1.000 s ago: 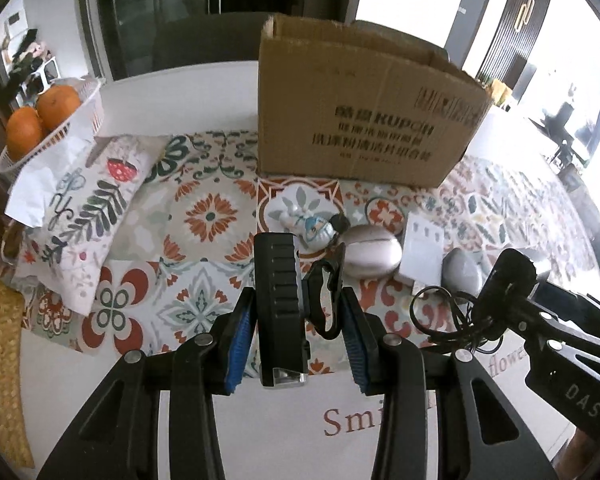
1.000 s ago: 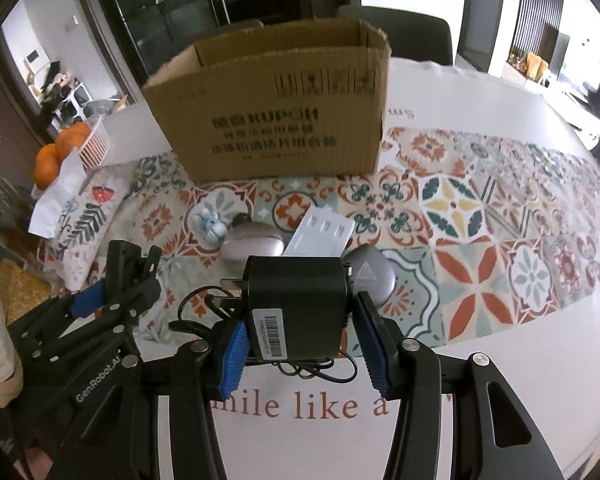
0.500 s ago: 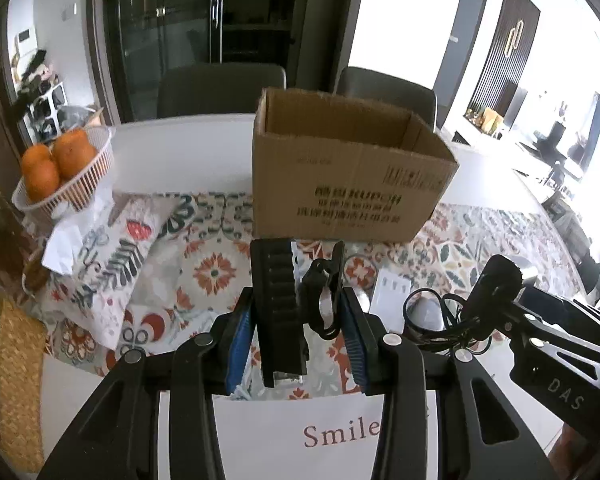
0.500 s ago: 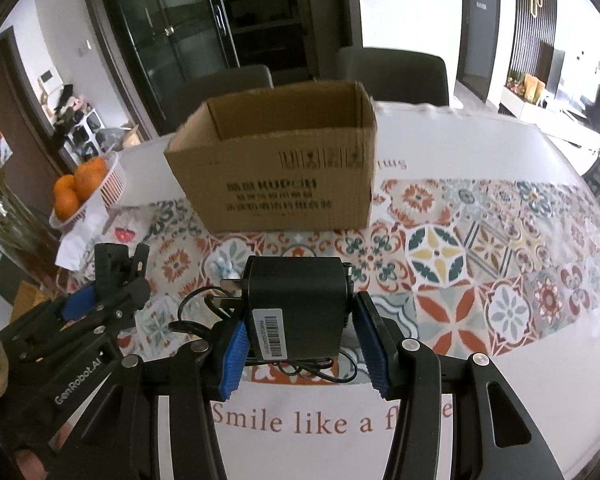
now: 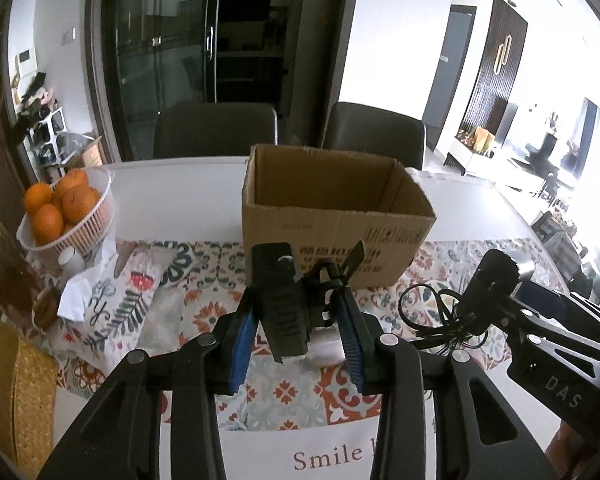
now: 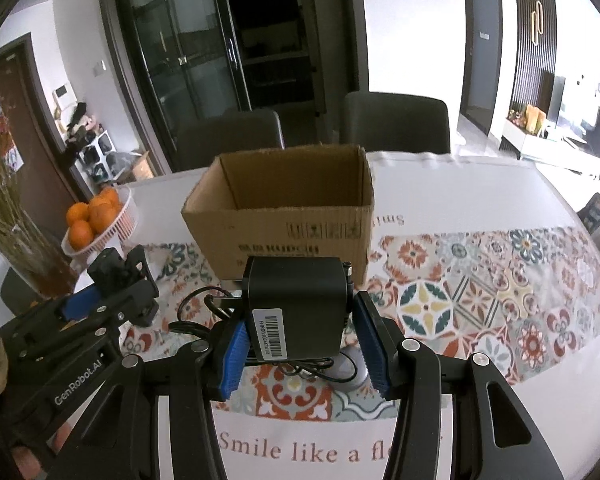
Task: Organize rigid objects
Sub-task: 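Carry flashlight in left tool and adapter in right tool toward the box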
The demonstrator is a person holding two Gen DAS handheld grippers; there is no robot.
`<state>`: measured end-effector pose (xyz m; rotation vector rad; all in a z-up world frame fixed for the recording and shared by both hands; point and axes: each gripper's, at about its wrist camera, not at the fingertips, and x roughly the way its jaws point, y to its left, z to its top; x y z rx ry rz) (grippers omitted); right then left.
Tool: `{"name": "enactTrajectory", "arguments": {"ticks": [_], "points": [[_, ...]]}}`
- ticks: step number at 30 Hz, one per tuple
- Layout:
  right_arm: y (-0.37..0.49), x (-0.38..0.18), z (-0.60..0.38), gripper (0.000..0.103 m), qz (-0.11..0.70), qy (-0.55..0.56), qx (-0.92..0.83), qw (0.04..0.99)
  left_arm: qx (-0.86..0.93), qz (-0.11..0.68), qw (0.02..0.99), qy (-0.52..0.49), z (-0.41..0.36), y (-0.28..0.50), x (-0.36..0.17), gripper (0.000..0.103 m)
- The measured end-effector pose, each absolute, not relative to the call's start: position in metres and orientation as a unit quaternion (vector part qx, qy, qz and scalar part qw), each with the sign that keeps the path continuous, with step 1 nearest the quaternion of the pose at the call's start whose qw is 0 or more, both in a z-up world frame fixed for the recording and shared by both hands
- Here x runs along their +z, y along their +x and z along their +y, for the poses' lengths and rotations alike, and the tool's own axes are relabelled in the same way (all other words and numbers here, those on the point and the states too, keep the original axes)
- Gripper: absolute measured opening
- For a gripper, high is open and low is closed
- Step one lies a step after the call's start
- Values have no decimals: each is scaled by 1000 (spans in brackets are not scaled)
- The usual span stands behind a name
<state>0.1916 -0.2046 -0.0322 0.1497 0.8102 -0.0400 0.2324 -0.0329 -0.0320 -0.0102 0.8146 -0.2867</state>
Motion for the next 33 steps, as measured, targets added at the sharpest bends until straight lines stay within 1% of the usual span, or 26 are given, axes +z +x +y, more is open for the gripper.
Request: {"name": "enactTrajectory", "arguments": {"ticks": [12,24,33], "points": [[222,-5,-213,50,364,69,-15,929,-148,369,918,-6,-43,268,-4,38],[269,17,-223,50,344,46,-20,938,-151,345,926,16,-58,312,20,38],[308,19,-226,50,356,45,-11,934,-159,363,918,7,-66,351,17,38]]}}
